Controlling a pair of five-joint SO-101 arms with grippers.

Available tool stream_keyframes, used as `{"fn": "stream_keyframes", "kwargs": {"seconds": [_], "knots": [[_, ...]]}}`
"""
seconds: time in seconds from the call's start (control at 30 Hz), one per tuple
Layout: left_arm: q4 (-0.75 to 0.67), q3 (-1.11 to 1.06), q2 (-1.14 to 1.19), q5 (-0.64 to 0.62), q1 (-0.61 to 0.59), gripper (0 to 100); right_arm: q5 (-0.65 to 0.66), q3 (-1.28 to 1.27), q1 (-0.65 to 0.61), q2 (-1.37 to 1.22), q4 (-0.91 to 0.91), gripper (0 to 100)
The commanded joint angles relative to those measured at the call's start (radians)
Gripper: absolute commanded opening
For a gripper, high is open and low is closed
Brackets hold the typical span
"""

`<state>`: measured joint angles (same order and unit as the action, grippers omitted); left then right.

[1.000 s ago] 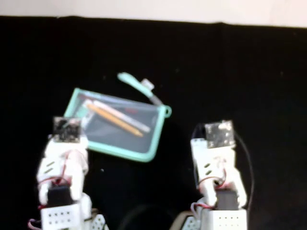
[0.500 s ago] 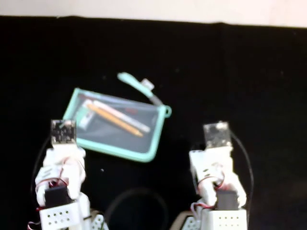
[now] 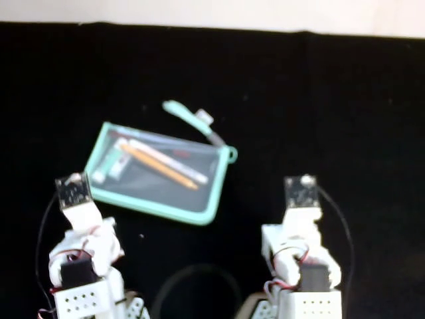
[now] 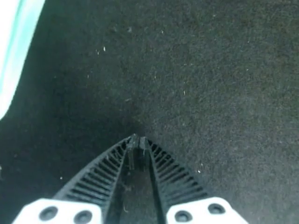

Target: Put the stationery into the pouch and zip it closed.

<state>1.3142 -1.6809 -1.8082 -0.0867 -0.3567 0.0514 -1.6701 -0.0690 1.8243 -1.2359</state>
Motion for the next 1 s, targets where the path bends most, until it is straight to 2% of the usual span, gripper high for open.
{"fn": "stream_keyframes", "kwargs": {"seconds": [0.0,0.27,0.97], "knots": [[0.006,-0.015,-0.004,-0.005,-0.008,1,0.014,-0.139,0.007,0.008,-0.008,0.6],[0.006,-0.015,-0.004,-0.008,-0.008,1,0.012,-0.139,0.082,0.008,-0.008,0.6],[0.006,-0.015,-0.004,-0.008,-0.008,1,0.014,-0.139,0.084,0.008,-0.008,0.6]]}}
